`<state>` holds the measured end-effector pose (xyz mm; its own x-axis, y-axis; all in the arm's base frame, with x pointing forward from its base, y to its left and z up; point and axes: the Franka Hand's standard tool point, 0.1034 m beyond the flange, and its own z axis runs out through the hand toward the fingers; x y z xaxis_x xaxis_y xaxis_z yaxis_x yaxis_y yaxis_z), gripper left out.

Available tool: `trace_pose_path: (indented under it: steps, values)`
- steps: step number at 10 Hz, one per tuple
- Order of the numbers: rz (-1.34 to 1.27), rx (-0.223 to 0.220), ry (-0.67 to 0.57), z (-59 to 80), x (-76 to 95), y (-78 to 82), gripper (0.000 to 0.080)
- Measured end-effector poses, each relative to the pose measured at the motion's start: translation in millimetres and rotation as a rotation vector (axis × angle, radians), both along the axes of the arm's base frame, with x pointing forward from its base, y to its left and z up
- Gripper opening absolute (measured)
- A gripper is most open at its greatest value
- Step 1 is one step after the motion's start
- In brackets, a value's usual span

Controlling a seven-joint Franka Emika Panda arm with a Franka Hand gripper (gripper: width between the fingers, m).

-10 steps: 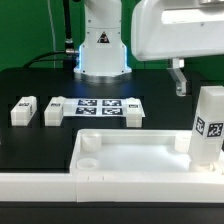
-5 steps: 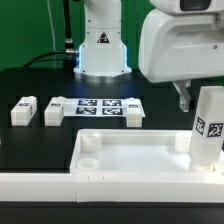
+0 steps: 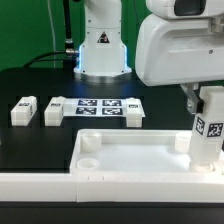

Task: Assemble desk

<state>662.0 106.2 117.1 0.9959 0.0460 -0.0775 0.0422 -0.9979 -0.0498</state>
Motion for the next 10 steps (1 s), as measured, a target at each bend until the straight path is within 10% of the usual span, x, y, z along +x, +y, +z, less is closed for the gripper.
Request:
trace_pose_path:
  steps: [10]
  values:
    - [-1.084, -0.011, -0.077, -1.4, -9.6, -5.0, 0.0291]
